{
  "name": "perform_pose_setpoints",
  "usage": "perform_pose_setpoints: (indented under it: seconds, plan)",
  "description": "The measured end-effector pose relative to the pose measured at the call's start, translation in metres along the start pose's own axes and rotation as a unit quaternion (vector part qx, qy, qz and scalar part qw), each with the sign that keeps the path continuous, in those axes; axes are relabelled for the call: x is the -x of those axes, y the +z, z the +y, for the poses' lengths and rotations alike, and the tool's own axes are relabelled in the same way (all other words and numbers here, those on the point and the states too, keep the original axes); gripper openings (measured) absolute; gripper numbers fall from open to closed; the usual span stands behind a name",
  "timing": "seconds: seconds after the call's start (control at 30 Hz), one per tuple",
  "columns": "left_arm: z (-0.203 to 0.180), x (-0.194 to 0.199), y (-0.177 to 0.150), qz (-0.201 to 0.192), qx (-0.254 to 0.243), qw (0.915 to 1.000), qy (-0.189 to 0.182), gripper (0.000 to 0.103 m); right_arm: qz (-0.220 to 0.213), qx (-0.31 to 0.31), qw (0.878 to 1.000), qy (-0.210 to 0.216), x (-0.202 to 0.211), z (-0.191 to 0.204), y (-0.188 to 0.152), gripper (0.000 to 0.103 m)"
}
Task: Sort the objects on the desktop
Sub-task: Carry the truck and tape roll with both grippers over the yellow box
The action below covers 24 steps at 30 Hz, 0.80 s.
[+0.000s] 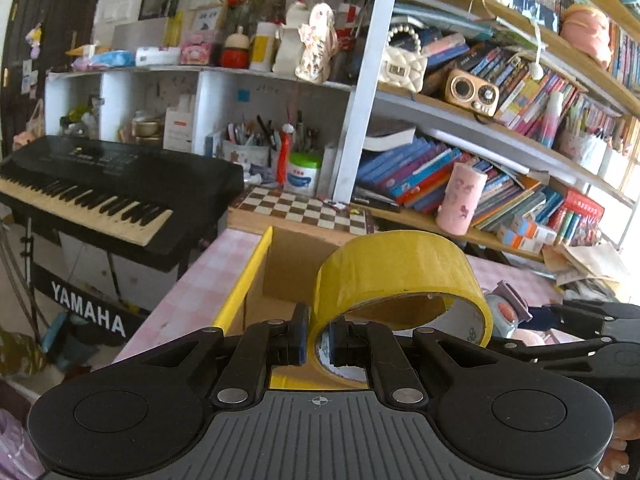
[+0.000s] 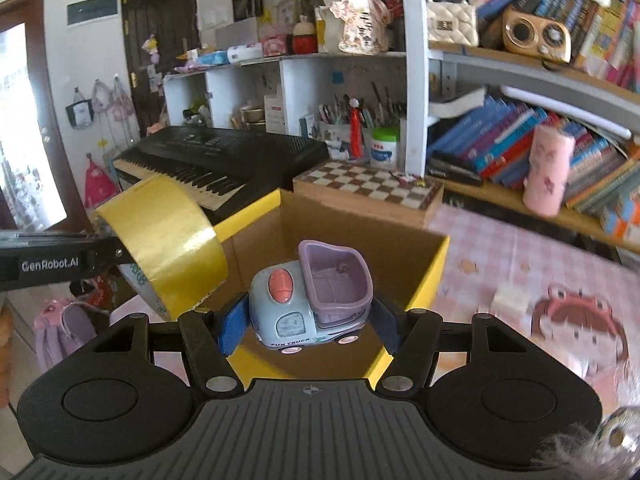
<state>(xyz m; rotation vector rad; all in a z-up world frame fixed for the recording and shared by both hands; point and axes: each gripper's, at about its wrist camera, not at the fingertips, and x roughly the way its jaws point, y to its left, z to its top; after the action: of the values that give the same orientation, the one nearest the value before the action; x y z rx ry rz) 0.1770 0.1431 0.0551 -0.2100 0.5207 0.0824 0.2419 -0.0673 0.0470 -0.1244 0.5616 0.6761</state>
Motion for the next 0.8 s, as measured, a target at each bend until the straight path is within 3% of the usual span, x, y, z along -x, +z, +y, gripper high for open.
perform_pose_setpoints:
  seconds: [0.13,0.23,0.47,0.8]
  plan:
    - [-0.006,-0.029,0.010,0.019,-0.030,0.9994,0.004,0.010,0.027,0.033,0.999,0.002,-0.027,-0.011,0.008,0.061]
    - [-0.011,-0.053,0.019,0.031,-0.064,0.9974,0.009,0.010,0.058,0.091,0.994,0.013,-0.052,-0.015,0.013,0.061]
    - [-0.015,-0.115,0.035,0.094,-0.125,0.9874,0.020,0.010,0.117,0.233,0.965,0.039,-0.116,-0.018,0.018,0.061]
    - [-0.021,-0.161,0.028,0.167,-0.179,0.9690,0.032,0.011,0.176,0.333,0.925,0.037,-0.170,-0.024,0.012,0.062]
